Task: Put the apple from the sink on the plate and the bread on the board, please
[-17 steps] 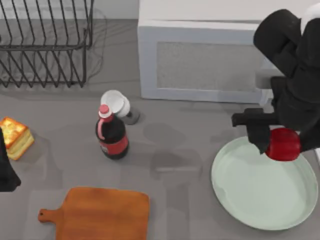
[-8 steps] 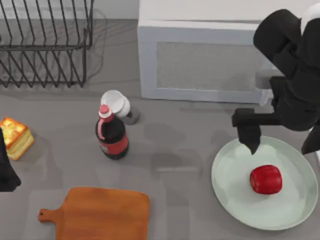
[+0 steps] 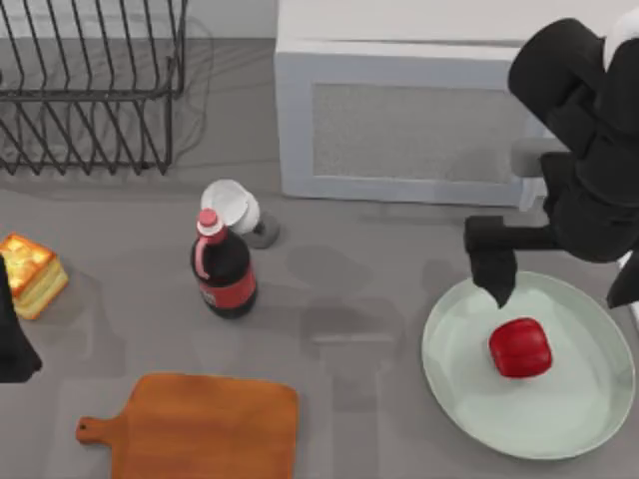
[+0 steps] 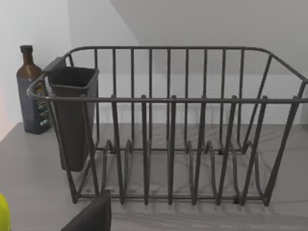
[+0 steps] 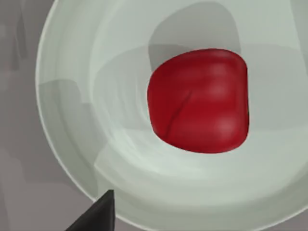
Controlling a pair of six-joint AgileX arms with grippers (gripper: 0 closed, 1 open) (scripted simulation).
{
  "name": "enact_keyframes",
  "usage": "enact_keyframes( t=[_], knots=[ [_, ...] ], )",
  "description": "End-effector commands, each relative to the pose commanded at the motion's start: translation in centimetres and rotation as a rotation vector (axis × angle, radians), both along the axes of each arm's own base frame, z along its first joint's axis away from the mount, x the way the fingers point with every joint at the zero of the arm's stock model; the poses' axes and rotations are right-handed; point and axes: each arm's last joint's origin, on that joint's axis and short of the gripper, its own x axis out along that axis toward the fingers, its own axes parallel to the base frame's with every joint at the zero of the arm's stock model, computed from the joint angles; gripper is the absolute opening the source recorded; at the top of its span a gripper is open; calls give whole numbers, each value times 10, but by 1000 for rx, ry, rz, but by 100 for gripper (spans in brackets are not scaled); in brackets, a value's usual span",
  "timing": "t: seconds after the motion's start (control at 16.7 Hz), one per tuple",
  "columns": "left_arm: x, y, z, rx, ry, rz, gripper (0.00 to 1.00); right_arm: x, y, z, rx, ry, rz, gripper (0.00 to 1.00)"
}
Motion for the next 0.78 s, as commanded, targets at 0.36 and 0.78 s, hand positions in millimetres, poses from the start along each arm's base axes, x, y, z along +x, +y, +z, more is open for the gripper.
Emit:
enact_keyframes(
  t=[0.36,0.78],
  knots=[
    [0,0,0,0,0,0,100,-29,-39,14,91,-216,2,100],
    [0,0,0,0,0,0,100,-116,-107,17,190,-827,5,100]
  ],
)
